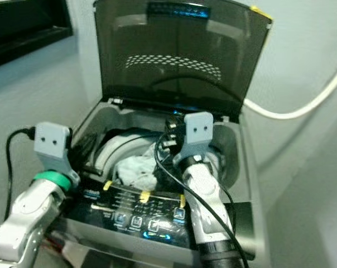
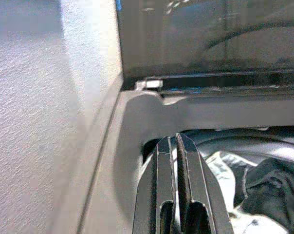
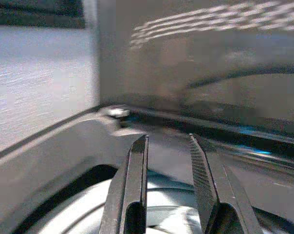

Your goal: Clothes washing

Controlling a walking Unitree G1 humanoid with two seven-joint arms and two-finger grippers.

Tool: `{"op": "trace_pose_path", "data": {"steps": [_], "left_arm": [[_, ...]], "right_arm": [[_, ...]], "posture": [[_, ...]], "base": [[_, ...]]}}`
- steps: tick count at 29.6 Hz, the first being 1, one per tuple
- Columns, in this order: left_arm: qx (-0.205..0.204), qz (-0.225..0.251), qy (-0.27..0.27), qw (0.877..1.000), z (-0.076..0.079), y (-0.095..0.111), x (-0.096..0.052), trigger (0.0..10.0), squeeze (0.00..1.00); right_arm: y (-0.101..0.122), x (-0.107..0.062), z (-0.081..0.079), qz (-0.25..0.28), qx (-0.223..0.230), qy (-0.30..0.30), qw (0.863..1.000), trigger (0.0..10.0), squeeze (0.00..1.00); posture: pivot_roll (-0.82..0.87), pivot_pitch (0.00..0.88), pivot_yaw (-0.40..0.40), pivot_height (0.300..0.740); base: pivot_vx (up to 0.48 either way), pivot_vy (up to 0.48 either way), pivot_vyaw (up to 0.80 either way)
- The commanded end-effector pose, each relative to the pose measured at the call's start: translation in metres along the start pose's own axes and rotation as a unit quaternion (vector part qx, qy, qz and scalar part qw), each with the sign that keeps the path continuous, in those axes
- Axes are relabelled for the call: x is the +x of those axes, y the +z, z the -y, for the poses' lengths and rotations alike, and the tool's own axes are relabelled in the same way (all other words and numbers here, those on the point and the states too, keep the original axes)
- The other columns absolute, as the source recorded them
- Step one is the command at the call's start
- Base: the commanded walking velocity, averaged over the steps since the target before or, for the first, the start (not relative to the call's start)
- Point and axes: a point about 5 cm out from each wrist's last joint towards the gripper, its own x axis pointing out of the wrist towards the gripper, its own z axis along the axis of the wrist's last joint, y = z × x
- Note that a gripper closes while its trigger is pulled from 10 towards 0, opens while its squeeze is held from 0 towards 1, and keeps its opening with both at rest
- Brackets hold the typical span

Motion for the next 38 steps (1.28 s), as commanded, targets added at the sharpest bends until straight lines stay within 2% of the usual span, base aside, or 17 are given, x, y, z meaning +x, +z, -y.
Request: {"op": "trace_pose_path", "data": {"steps": [1, 8, 13, 15, 22, 25, 27, 30, 34, 37, 38], "left_arm": [[0.009, -0.005, -0.012, 1.0, 0.004, -0.002, -0.001, 10.0, 0.0], [0.007, -0.011, -0.007, 1.0, 0.001, -0.005, -0.002, 10.0, 0.0], [-0.003, -0.02, -0.053, 0.998, 0.01, -0.006, -0.002, 10.0, 0.0], [-0.005, -0.025, -0.086, 0.996, 0.016, -0.008, -0.003, 10.0, 0.0], [-0.01, -0.026, -0.111, 0.993, 0.019, -0.008, -0.003, 10.0, 0.0], [-0.016, -0.023, -0.141, 0.99, 0.024, -0.006, -0.003, 10.0, 0.0], [-0.035, -0.02, -0.18, 0.983, 0.03, -0.005, -0.005, 10.0, 0.0], [-0.041, -0.016, -0.222, 0.974, 0.036, -0.003, -0.008, 10.0, 0.0], [-0.047, -0.017, -0.242, 0.969, 0.038, -0.003, -0.01, 10.0, 0.0], [-0.064, -0.02, -0.278, 0.958, 0.043, -0.002, -0.013, 10.0, 0.0], [-0.064, -0.02, -0.278, 0.958, 0.043, -0.002, -0.013, 10.0, 0.0]], "right_arm": [[0.0, 0.0, 0.005, 0.0, 0.007, -0.007, 1.0, 10.0, 0.0], [-0.005, -0.001, 0.006, -0.008, 0.015, -0.013, 1.0, 10.0, 0.0], [-0.004, 0.002, 0.011, -0.01, 0.011, -0.019, 1.0, 10.0, 0.0], [-0.009, 0.002, 0.018, -0.026, 0.005, -0.028, 0.999, 10.0, 0.0], [-0.017, -0.001, 0.038, -0.055, 0.001, -0.049, 0.997, 10.0, 0.0], [-0.018, -0.002, 0.047, -0.062, -0.002, -0.057, 0.996, 10.0, 0.0], [-0.019, -0.002, 0.05, -0.069, 0.012, -0.043, 0.997, 10.0, 0.0], [-0.019, -0.005, 0.048, -0.083, 0.049, 0.021, 0.995, 10.0, 0.0], [-0.017, -0.009, 0.046, -0.083, 0.065, 0.057, 0.993, 10.0, 0.0], [-0.011, -0.02, 0.041, -0.08, 0.091, 0.131, 0.984, 10.0, 0.0], [-0.011, -0.02, 0.041, -0.08, 0.091, 0.131, 0.984, 10.0, 0.0]], "posture": [[0.01, 0.0, 0.008, 0.74], [0.0, 0.0, 0.017, 0.74], [0.01, 0.005, 0.023, 0.74], [0.01, 0.007, 0.029, 0.74], [0.01, 0.007, 0.032, 0.74], [0.01, 0.006, 0.032, 0.74], [0.02, 0.006, 0.031, 0.74], [0.02, 0.005, 0.033, 0.74], [0.01, 0.005, 0.036, 0.74], [0.01, 0.007, 0.04, 0.74], [0.01, 0.007, 0.04, 0.74]], "base": [[0.0, 0.0, 0.8], [0.0, 0.0, 0.8], [0.0, 0.0, 0.8], [0.0, 0.0, 0.8], [0.0, 0.0, 0.8], [0.0, 0.0, 0.8], [0.0, 0.0, 0.8], [0.0, 0.0, 0.8], [0.0, 0.0, 0.8], [0.0, 0.0, 0.8], [0.0, 0.0, 0.8]]}}
